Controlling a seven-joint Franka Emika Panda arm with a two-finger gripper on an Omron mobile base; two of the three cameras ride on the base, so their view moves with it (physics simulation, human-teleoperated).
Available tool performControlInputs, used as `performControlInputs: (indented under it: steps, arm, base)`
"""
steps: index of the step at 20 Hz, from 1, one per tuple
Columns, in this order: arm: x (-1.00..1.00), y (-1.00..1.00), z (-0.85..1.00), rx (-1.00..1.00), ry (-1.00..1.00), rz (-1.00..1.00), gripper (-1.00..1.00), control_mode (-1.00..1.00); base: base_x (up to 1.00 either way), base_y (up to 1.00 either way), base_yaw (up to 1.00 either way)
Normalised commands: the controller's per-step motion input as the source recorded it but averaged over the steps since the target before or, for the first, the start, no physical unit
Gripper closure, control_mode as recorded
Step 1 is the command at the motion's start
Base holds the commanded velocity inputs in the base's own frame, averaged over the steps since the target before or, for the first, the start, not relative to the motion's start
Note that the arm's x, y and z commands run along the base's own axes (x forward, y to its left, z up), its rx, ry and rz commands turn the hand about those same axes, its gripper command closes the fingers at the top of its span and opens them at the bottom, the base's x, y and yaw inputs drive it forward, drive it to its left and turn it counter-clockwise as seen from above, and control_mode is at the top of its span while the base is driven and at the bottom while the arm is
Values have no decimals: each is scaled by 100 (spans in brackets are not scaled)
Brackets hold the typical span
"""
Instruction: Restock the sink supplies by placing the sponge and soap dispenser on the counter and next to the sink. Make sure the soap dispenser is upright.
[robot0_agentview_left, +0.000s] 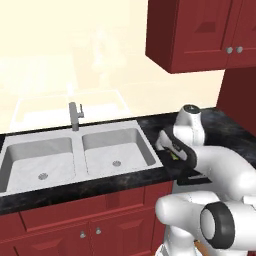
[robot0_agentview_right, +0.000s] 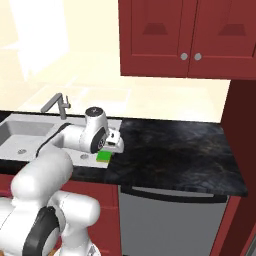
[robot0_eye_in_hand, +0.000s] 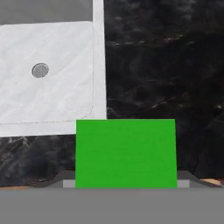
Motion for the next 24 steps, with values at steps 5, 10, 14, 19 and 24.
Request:
performControlInputs:
  steps: [5, 10, 14, 19, 24]
  arm:
    - [63, 0, -59, 0, 13, 3, 100, -100]
    - [62, -4, -48, 0, 4, 4, 100, -100]
    - [58, -10, -38, 0, 0, 7, 100, -100]
    - [46, -3, -45, 0, 2, 5, 100, -100]
    - [26, 0, -47, 0, 3, 2, -100, -100]
  base:
    - [0, 0, 0]
    - [0, 0, 0]
    - [0, 0, 0]
    - [0, 0, 0]
    - [0, 0, 0]
